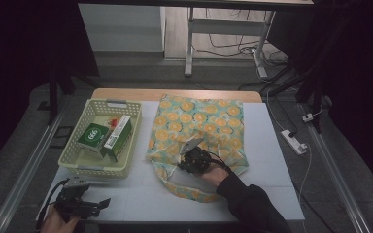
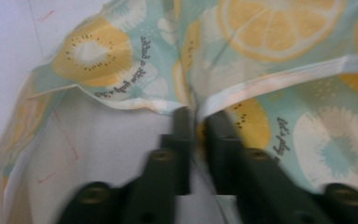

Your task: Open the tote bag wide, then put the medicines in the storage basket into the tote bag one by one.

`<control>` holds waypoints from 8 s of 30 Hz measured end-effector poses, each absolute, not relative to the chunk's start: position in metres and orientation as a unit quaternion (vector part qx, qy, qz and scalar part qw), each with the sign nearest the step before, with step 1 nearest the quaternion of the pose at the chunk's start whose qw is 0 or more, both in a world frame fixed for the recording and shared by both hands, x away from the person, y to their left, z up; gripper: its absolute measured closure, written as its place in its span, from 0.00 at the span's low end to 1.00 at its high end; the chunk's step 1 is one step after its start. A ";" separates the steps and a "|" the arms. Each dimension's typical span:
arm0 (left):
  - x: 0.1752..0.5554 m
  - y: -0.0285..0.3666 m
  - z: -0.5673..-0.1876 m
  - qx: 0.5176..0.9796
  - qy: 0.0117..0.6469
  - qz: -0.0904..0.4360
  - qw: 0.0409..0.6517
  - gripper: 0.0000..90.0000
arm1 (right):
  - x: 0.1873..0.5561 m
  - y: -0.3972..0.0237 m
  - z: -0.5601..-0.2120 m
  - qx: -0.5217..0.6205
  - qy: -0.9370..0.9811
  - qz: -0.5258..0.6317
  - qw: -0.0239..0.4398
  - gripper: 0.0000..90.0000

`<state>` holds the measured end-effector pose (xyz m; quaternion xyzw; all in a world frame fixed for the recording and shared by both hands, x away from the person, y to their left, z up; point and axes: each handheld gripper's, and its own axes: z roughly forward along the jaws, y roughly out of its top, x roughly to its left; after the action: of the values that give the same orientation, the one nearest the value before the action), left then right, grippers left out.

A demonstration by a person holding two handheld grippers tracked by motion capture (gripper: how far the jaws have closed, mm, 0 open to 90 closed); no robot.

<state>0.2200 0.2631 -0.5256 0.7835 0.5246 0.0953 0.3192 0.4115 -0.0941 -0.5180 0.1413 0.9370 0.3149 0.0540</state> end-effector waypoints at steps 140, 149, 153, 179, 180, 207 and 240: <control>0.220 0.270 -0.525 0.770 0.531 0.079 0.346 0.02 | 0.470 -0.137 -0.392 0.236 0.859 0.445 0.093 1.00; 0.219 0.277 -0.516 0.767 0.522 0.092 0.362 0.02 | 0.469 -0.137 -0.393 0.236 0.858 0.446 0.091 1.00; 0.219 0.280 -0.509 0.765 0.515 0.094 0.375 0.02 | 0.470 -0.137 -0.394 0.236 0.859 0.445 0.090 1.00; 0.264 0.305 -0.472 0.737 0.555 0.174 0.345 0.00 | 0.471 -0.138 -0.396 0.235 0.860 0.445 0.088 1.00; 0.268 0.306 -0.472 0.738 0.555 0.175 0.341 0.00 | 0.471 -0.138 -0.396 0.237 0.860 0.444 0.088 1.00; 0.356 0.324 -0.474 0.749 0.583 0.172 0.263 0.00 | 0.471 -0.138 -0.395 0.234 0.860 0.446 0.085 1.00; 0.388 0.321 -0.483 0.778 0.590 0.099 0.192 0.16 | 0.471 -0.140 -0.394 0.233 0.859 0.448 0.085 1.00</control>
<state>0.3877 0.3214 -0.4834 0.7781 0.5899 0.0987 0.1920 0.4706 -0.1398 -0.3942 0.2333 0.8588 0.4481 0.0854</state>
